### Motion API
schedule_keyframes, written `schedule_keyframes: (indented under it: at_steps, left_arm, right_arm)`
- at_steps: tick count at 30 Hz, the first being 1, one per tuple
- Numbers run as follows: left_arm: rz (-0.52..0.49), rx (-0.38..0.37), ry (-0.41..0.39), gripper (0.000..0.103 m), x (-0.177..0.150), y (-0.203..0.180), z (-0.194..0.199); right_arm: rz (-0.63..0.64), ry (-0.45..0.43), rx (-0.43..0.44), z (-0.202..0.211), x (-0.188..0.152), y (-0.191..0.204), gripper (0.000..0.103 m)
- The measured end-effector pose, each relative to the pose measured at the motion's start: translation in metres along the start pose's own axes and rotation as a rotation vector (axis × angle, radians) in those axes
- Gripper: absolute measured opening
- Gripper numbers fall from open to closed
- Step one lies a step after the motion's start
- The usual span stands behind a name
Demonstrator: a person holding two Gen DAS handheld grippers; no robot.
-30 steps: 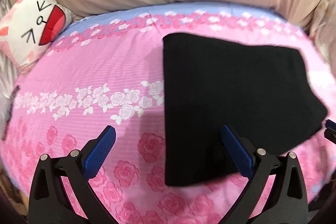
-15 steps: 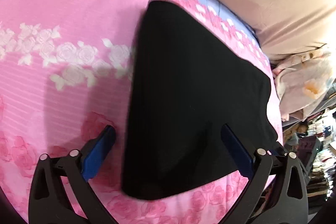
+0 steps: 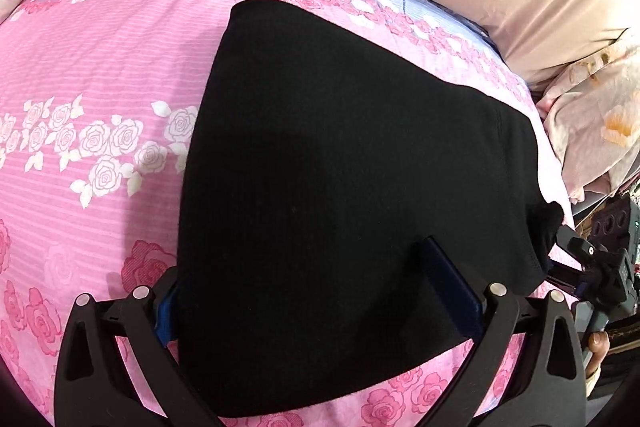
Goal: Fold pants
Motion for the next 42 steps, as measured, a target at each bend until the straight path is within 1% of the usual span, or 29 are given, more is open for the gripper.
schedule_keyframes:
  at_steps: [2,6,8,11,13,16,17,18,19,20,21,22,23,24,25,26,28,30,33,35,36,37,38,39,40,41,42]
  left_arm:
    - [-0.007,0.005,-0.013,0.098,-0.001,0.0,0.001]
    - [-0.015,-0.021,-0.006,0.098,-0.003,0.002,0.001]
    - [-0.016,-0.034,0.0,0.098,-0.003,0.003,0.002]
    - [-0.035,-0.015,0.004,0.098,-0.004,0.0,0.001]
    - [-0.047,0.002,0.002,0.098,-0.004,-0.004,-0.001]
    - [-0.052,0.017,0.0,0.098,-0.005,-0.006,-0.003]
    - [-0.051,0.017,-0.001,0.098,-0.006,-0.006,-0.003]
    - [-0.048,0.015,-0.005,0.098,-0.006,-0.005,-0.003]
    - [-0.043,0.013,-0.014,0.098,-0.007,-0.005,-0.003]
    - [-0.038,0.014,-0.024,0.093,-0.007,-0.005,-0.003]
    - [-0.03,0.024,-0.045,0.082,-0.007,-0.005,-0.002]
    - [-0.023,0.043,-0.071,0.064,-0.005,-0.004,0.002]
    - [-0.011,0.031,-0.081,0.045,-0.003,-0.003,0.009]
    - [-0.01,0.021,-0.085,0.036,0.0,-0.002,0.014]
    - [-0.016,-0.018,-0.079,0.032,0.005,-0.002,0.021]
    - [-0.014,-0.051,-0.075,0.03,0.008,0.001,0.027]
    - [-0.01,-0.078,-0.058,0.03,0.004,0.005,0.034]
    - [-0.006,-0.105,-0.033,0.03,-0.005,0.006,0.041]
    - [-0.04,-0.13,0.009,0.031,-0.033,0.004,0.052]
    - [-0.058,-0.115,0.043,0.037,-0.052,0.0,0.049]
    - [-0.054,-0.097,0.05,0.043,-0.057,0.003,0.046]
    - [-0.041,-0.069,0.063,0.061,-0.061,0.006,0.036]
    - [-0.011,-0.053,0.088,0.087,-0.063,0.009,0.026]
    - [0.019,-0.086,0.076,0.095,-0.064,0.01,0.023]
    - [0.01,-0.081,0.061,0.091,-0.063,0.005,0.021]
    - [-0.025,-0.036,0.046,0.065,-0.063,-0.001,0.021]
    - [-0.056,-0.038,0.036,0.06,-0.063,-0.006,0.023]
  right_arm:
    - [-0.004,0.017,0.01,0.001,0.002,0.001,0.094]
    - [-0.094,-0.002,0.132,0.02,0.004,-0.012,0.094]
    - [-0.11,-0.005,0.15,0.023,0.005,-0.015,0.094]
    - [-0.142,0.025,0.197,0.019,0.01,-0.014,0.094]
    - [-0.11,0.044,0.15,0.012,0.014,-0.007,0.094]
    - [-0.038,0.078,0.044,-0.003,0.009,-0.004,0.093]
    - [0.009,0.076,0.005,-0.005,0.006,-0.001,0.092]
    - [0.073,0.066,-0.035,-0.006,0.001,0.006,0.089]
    - [0.115,0.047,-0.089,-0.007,-0.003,0.009,0.061]
    - [0.126,0.036,-0.124,-0.008,-0.005,0.01,0.047]
    - [0.133,0.01,-0.113,-0.005,-0.007,0.015,0.042]
    - [0.157,-0.014,-0.114,-0.001,-0.007,0.022,0.038]
    - [0.195,-0.04,-0.128,0.005,-0.007,0.032,0.036]
    - [0.215,-0.058,-0.12,0.01,-0.008,0.04,0.035]
    - [0.234,-0.071,-0.11,0.014,-0.009,0.049,0.035]
    - [0.249,-0.077,-0.108,0.018,-0.01,0.054,0.035]
    - [0.259,-0.073,-0.097,0.025,-0.017,0.062,0.034]
    - [0.252,-0.051,-0.098,0.035,-0.029,0.06,0.034]
    - [0.172,-0.018,-0.081,0.049,-0.05,0.045,0.035]
    - [0.13,0.006,-0.09,0.048,-0.064,0.032,0.039]
    - [0.101,0.012,-0.113,0.041,-0.069,0.021,0.045]
    - [0.08,0.016,-0.133,0.036,-0.07,0.012,0.056]
    - [0.062,0.016,-0.128,0.033,-0.07,0.002,0.058]
    - [0.053,-0.019,-0.095,0.032,-0.067,0.0,0.058]
    - [0.051,-0.02,-0.102,0.031,-0.066,-0.002,0.05]
    - [0.057,-0.019,-0.099,0.03,-0.066,0.001,0.044]
    - [0.075,-0.028,-0.103,0.03,-0.065,0.008,0.04]
Point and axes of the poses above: each gripper's, at about its wrist camera, not at the fingertips, and z roughly against the way its jaws point, y to its left, x to its top, the point moved 3 cm from there along -z, roughly the way its jaws point, and after that the axes turned 4 degrees about x, right-handed, at the moved point
